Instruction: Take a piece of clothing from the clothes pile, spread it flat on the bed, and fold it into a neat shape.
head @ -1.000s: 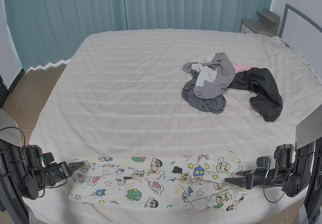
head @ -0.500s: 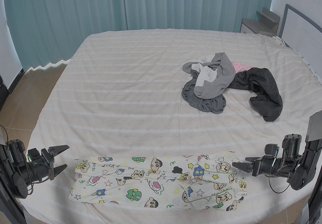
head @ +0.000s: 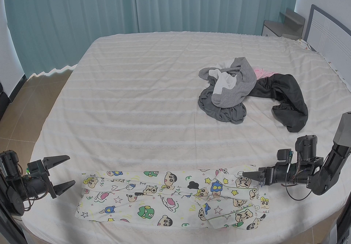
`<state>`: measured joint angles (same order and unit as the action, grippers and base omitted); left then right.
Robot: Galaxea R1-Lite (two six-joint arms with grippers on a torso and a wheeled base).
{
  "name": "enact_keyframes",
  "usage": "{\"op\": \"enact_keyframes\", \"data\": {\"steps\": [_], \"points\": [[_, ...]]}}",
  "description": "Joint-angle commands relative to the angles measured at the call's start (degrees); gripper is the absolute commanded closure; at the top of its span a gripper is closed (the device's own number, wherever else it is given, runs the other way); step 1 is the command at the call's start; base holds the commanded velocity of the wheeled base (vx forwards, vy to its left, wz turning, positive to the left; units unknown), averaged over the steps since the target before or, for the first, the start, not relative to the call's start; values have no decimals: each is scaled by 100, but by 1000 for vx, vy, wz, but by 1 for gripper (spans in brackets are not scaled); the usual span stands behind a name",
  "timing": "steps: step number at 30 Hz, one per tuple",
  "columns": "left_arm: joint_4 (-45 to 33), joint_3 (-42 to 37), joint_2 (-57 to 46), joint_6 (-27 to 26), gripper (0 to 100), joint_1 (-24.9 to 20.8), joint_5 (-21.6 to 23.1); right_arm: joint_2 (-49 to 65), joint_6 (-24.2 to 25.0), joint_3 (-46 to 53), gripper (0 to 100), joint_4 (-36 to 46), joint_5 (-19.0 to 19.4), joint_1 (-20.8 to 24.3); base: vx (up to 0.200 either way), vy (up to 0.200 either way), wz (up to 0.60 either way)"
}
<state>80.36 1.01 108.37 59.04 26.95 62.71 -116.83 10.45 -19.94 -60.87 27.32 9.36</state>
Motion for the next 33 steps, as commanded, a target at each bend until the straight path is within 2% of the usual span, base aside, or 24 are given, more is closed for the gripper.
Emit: {"op": "enact_keyframes", "data": {"steps": [1, 7, 33], "points": [[-91, -66, -27, -103, 0, 73, 5, -68, 1, 8, 0, 5, -7, 154, 0, 0, 0], [-310, -75, -27, -384, 0, 73, 13, -191, -43, 140, 0, -22, -7, 162, 0, 0, 0], [-363, -75, -27, -393, 0, 73, 13, -428, -122, 263, 0, -215, -157, 110, 0, 0, 0]]}}
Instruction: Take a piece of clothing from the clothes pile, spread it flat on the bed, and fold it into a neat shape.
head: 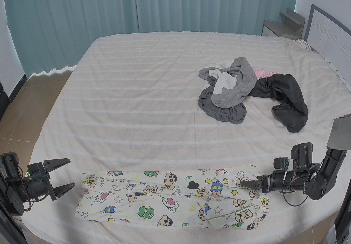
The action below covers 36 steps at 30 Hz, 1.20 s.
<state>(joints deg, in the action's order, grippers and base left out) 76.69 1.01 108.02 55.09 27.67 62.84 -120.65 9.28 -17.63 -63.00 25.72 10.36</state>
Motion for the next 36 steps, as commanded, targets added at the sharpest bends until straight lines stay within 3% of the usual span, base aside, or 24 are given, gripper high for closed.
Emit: {"op": "enact_keyframes", "data": {"steps": [1, 6, 7, 19, 27, 36], "points": [[4, -75, 8, 2, 0, 1, 0, -46, -5, 31, 0, -2, 3, 10, 0, 0, 0], [4, -75, 8, 2, 0, 1, 0, -117, -14, 40, 0, -2, 3, 54, 0, 0, 0], [4, -75, 8, 2, 0, 1, 0, -125, -14, 31, 100, -2, 3, 62, 0, 0, 0], [4, -75, 8, 2, 0, 1, 0, -29, -22, 119, 100, -28, -6, 62, 0, 0, 0], [4, -75, 0, 2, 0, 1, 0, -55, -5, 146, 100, -1083, -6, 71, 0, 0, 0], [4, -75, 0, 2, 0, 1, 0, -424, -5, -347, 100, -1065, -190, 62, 0, 0, 0]]}}
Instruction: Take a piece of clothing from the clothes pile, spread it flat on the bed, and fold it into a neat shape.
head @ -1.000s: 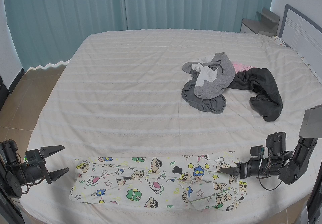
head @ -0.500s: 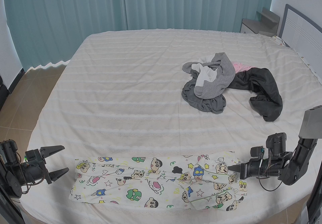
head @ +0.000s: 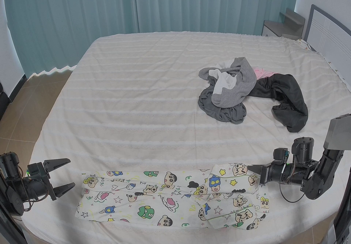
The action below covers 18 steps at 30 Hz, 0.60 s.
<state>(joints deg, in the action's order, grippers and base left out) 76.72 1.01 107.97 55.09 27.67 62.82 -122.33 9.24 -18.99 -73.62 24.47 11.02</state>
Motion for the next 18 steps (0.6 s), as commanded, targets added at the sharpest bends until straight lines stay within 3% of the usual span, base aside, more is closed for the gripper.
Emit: {"op": "enact_keyframes", "data": {"steps": [1, 12, 13, 18], "points": [[1, -75, 5, 2, 0, 1, 2, -309, -1, -272, 100, -3, -100, -3, 0, 0, 0], [1, -75, 5, 2, 0, 1, -6, -704, -1, -614, 100, -3, -285, -47, 0, 0, 0], [1, -75, 5, 2, 0, 1, -6, -739, -1, -650, 0, -3, -328, -47, 0, 0, 0], [1, -75, -22, 2, 0, 1, -6, -564, -1, -658, 0, -38, -487, -30, 0, 0, 0]]}}
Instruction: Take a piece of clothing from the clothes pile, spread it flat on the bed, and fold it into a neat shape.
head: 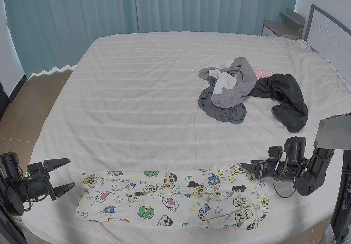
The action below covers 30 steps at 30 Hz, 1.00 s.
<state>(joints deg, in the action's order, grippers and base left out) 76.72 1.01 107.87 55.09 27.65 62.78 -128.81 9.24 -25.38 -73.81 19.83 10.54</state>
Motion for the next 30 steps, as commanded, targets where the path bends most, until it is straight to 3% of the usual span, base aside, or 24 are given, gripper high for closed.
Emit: {"op": "enact_keyframes", "data": {"steps": [1, 6, 7, 9, 11, 14, 17, 21, 30], "points": [[1, -75, -12, 2, 0, 4, -3, 84, -1, -20, 0, -19, -23, 18, 0, 0, 0], [-7, -75, -12, 2, 0, 4, -3, 717, 8, -187, 0, 368, -32, 229, 0, 0, 0], [1, -75, -21, 2, 0, 4, -3, 989, 8, -283, 0, 781, -59, 466, 0, 0, 0], [1, -75, -21, 2, 0, 4, -3, 1033, 16, -301, 0, 860, -76, 510, 0, 0, 0], [1, -75, -38, -16, 0, -5, -3, 1200, 34, -371, 0, 1106, -313, 870, 0, 0, 0], [142, -66, -144, -297, 0, -49, -231, 1332, 131, -230, 0, 1106, -709, 1213, 0, 0, 0], [186, 48, -161, -640, 0, -286, -671, 1578, 517, 95, 0, 1097, -814, 1442, 0, 0, 0], [72, 690, -153, -649, 0, -427, -987, 2096, 1115, 561, 0, 1106, -841, 1688, 0, 0, 0], [-667, 2281, -205, -895, 0, -506, -1031, 2782, 1572, 1598, 0, 1053, -788, 1617, 0, 0, 0]]}}
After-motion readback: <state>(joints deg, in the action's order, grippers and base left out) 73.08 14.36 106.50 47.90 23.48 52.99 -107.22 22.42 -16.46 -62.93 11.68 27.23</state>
